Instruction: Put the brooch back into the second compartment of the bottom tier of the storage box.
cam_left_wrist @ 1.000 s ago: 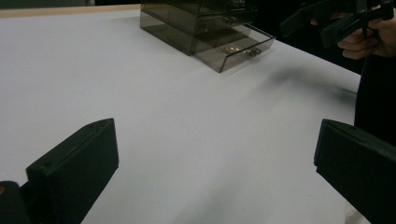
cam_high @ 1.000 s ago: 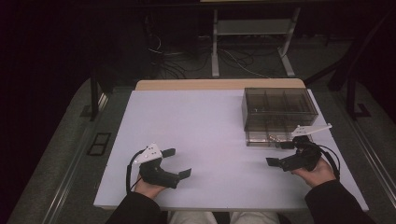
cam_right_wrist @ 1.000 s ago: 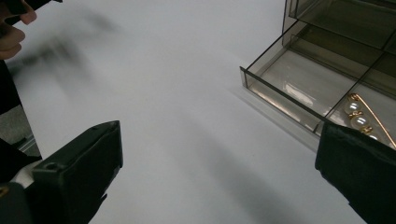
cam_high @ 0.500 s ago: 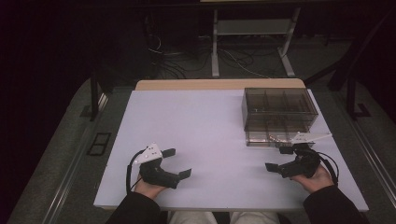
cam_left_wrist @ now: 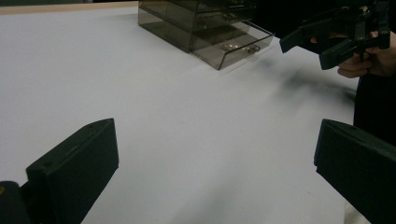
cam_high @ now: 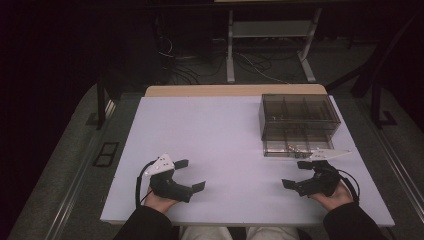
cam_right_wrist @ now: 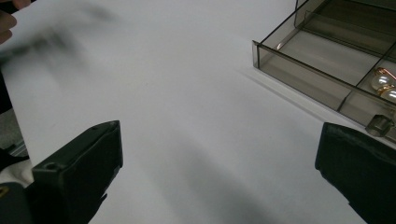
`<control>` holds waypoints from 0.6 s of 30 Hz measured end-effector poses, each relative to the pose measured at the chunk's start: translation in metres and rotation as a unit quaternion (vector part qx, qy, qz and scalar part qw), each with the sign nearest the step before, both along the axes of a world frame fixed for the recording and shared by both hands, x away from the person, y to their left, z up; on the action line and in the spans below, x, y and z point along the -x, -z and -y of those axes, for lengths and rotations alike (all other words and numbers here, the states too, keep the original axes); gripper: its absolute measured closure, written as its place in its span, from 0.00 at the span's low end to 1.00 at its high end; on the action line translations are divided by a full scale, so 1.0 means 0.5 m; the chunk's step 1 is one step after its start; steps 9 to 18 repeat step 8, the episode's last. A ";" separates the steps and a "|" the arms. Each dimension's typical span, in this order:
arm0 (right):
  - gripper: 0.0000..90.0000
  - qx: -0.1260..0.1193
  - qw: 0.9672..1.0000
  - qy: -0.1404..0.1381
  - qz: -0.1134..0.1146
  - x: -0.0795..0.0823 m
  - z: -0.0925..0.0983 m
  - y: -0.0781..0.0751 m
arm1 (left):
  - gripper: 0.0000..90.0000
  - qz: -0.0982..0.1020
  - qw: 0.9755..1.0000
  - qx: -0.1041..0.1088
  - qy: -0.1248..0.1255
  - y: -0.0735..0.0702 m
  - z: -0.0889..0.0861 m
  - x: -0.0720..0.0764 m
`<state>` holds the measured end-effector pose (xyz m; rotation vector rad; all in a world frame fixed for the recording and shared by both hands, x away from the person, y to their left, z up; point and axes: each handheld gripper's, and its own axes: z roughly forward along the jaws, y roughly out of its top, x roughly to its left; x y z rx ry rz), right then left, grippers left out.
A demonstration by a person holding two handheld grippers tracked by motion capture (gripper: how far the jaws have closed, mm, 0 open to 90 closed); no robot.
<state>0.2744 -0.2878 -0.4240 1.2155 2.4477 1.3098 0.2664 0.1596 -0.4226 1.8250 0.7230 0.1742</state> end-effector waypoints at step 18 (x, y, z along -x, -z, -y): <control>0.01 -0.006 1.000 0.001 0.011 0.004 0.000 0.005 | 0.00 -0.006 1.000 -0.005 0.003 0.002 0.002 -0.001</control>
